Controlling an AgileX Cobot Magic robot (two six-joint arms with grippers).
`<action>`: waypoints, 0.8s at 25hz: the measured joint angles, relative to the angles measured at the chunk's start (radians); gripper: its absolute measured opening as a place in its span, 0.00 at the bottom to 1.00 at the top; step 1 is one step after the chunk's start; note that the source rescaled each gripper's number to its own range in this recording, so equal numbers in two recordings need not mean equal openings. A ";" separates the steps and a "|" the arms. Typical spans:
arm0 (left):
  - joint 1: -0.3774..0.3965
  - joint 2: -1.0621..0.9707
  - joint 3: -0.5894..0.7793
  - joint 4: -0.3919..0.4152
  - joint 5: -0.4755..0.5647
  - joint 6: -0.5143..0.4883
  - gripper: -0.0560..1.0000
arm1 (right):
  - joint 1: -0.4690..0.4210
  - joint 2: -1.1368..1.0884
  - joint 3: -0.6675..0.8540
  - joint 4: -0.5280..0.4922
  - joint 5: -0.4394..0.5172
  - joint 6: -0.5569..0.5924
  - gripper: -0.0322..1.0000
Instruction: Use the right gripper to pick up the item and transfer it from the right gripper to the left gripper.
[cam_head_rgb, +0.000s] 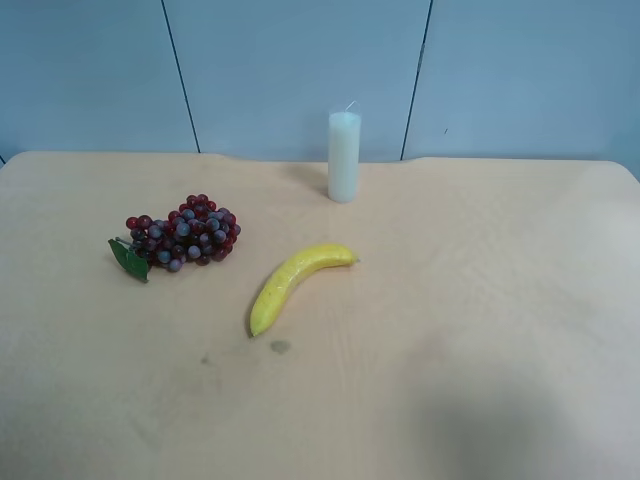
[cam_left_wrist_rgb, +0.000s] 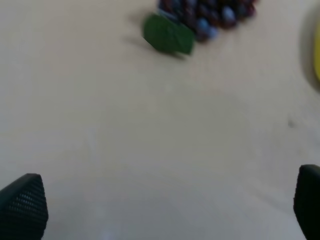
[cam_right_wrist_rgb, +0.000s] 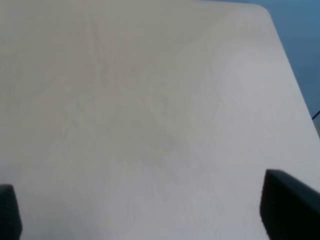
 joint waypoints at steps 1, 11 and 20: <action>0.025 -0.031 0.000 0.000 0.000 -0.001 1.00 | 0.000 0.000 0.000 0.000 0.000 0.000 0.90; 0.117 -0.088 0.000 0.015 0.000 -0.005 1.00 | 0.000 0.000 0.000 0.000 0.000 0.000 0.90; 0.117 -0.088 0.000 0.015 0.000 -0.005 1.00 | 0.000 0.000 0.000 0.011 0.000 0.000 0.90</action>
